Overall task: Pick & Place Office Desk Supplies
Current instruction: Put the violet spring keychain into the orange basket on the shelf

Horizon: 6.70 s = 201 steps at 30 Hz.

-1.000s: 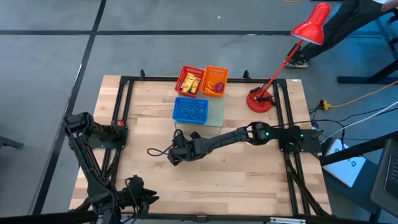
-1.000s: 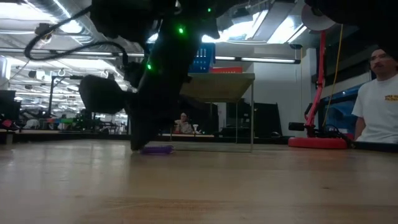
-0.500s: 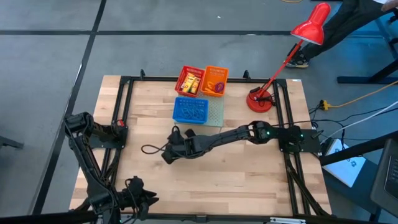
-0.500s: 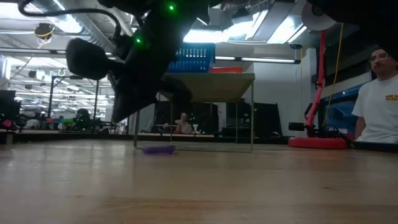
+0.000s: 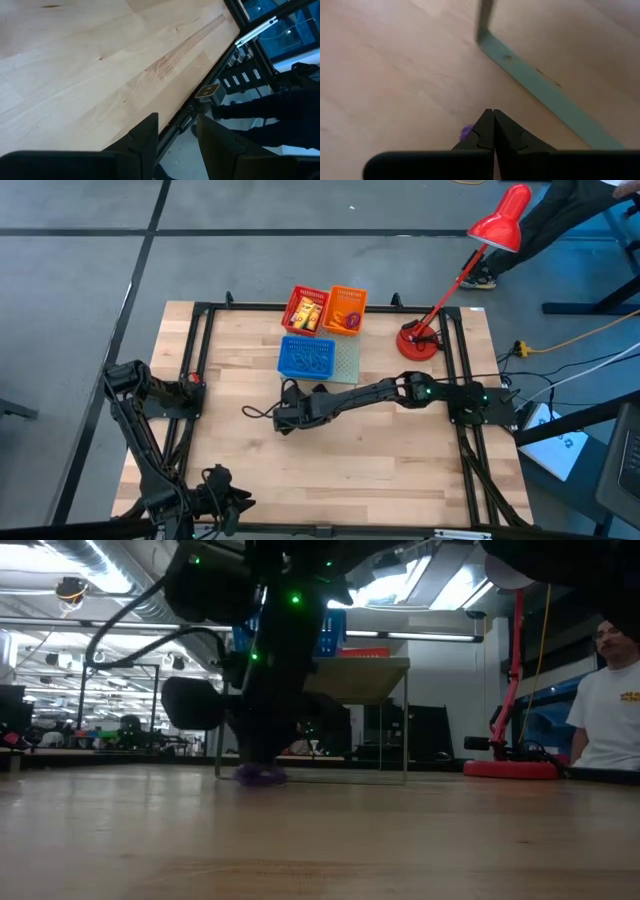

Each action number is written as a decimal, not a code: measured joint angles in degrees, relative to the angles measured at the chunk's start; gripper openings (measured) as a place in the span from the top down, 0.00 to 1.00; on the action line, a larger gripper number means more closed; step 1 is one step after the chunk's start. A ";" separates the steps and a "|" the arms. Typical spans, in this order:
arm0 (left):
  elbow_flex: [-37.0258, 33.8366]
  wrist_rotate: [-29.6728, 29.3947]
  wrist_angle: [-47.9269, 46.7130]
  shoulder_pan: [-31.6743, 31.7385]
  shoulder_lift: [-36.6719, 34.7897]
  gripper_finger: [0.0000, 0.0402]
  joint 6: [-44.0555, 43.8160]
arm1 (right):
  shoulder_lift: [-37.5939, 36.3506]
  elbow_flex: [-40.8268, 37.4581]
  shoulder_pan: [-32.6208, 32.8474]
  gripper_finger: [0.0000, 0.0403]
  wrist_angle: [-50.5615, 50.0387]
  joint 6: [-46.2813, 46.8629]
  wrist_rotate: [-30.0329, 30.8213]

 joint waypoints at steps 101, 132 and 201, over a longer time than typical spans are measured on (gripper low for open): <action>0.00 -7.68 2.75 5.68 0.01 0.67 12.90 | -11.53 -19.60 16.11 1.00 22.99 4.61 -16.33; -0.04 -7.61 1.29 6.80 0.02 0.67 15.07 | -22.03 -29.12 15.26 0.72 14.20 11.06 -20.37; -0.04 -8.58 1.44 7.61 0.02 0.67 17.43 | -19.17 13.76 5.27 1.00 -23.92 -1.85 0.25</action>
